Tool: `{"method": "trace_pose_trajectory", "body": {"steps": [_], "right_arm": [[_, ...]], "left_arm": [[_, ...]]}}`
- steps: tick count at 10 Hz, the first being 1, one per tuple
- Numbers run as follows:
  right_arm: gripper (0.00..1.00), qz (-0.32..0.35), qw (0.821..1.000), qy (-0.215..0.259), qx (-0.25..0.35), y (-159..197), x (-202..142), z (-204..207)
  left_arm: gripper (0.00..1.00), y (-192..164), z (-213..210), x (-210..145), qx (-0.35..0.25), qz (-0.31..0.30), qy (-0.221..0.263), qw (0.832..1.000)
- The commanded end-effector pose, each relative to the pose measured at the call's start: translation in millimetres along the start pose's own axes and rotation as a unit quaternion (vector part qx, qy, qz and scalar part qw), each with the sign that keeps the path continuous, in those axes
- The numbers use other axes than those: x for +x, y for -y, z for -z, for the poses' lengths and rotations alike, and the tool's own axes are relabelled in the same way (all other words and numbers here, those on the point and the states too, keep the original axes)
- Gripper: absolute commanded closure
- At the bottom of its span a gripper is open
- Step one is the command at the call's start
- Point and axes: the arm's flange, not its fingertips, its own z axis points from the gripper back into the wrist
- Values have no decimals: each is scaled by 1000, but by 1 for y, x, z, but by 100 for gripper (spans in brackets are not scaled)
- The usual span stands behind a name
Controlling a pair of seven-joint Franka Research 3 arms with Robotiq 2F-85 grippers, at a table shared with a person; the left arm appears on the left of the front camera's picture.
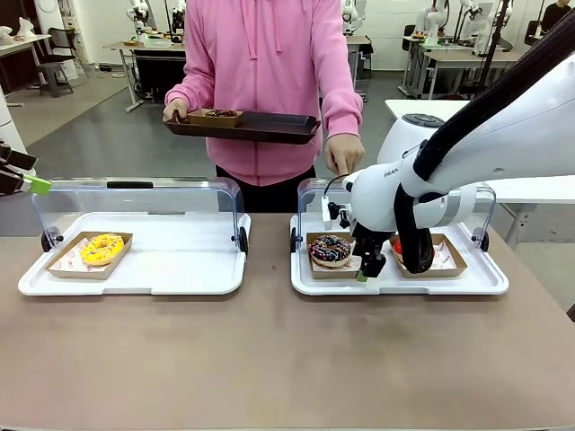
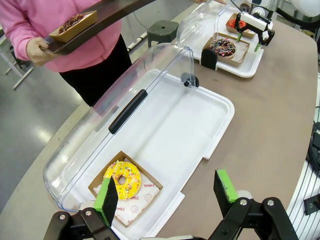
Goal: Provide the desired donut to the person.
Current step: Pick up and lift the Paper togo box containing the Donut pointed at by the person.
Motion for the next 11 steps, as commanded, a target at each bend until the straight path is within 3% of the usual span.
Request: {"method": "trace_pose_trajectory", "body": {"steps": [1, 4, 6, 11], "right_arm": [[100, -10, 1000, -4, 5, 9, 3, 2], [96, -16, 1000, -24, 9, 7, 3, 3], [100, -16, 999, -30, 18, 7, 1, 4], [100, -15, 999, -19, 32, 8, -3, -2]], "left_arm": [[0, 0, 1, 0, 2, -4, 1, 1000], [0, 0, 1, 0, 2, -4, 1, 1000], [0, 0, 1, 0, 2, -4, 1, 1000], [0, 0, 1, 0, 2, -4, 1, 1000]]}}
